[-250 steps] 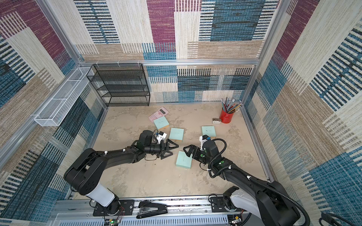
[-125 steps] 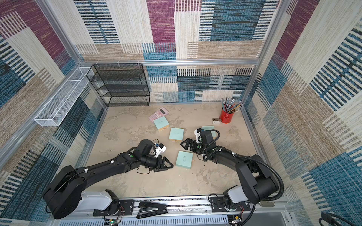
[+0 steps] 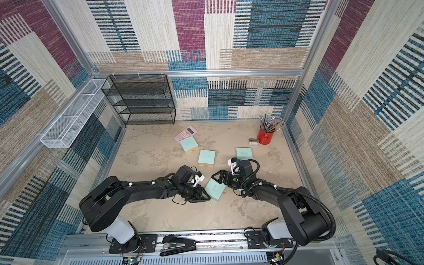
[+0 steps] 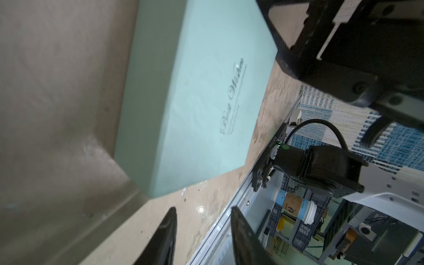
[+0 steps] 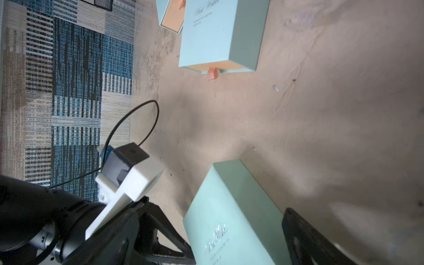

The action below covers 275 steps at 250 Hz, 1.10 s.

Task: Take out the earrings from the drawer-style jewelry box
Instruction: Adjust the jewelry box at the center of the board.

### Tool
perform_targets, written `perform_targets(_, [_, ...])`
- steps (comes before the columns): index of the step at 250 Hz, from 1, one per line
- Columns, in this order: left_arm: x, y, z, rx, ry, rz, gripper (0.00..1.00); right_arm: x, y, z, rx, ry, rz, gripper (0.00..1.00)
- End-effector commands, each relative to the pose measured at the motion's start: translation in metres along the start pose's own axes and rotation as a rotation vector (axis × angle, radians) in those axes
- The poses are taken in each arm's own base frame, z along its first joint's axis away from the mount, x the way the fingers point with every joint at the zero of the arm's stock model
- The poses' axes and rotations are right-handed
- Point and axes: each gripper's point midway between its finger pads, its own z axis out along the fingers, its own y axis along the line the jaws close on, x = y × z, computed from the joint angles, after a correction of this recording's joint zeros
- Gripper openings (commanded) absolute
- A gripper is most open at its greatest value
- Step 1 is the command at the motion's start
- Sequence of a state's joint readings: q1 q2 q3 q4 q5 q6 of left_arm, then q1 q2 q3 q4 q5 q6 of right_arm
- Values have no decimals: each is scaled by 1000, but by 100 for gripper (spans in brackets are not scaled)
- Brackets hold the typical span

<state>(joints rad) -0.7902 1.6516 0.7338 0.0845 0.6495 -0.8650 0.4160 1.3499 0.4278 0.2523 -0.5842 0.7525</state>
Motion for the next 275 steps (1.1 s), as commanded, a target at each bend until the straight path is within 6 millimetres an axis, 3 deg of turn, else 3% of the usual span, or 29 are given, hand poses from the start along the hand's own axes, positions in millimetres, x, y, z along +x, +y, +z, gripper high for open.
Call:
perform_targets(1, [-24,-10,1,27,-88,14,41,2,10,-6,-53,-20,3,100])
perform_targets(80, [-48,-12,7,65,-121,-9,43,23,4,-11,-30,-45,39,100])
perform_targets(182, [-57,-29,9,138,-111,20,44,-2,-33,-46,276,-229,75,99])
perform_targets(236, [-60,-30,-29,171,-185,3,51,-11,-29,-61,391,-244,20,99])
perform_targets(275, [-51,-26,-75,147,-249,25,73,-5,-21,-54,461,-181,-55,99])
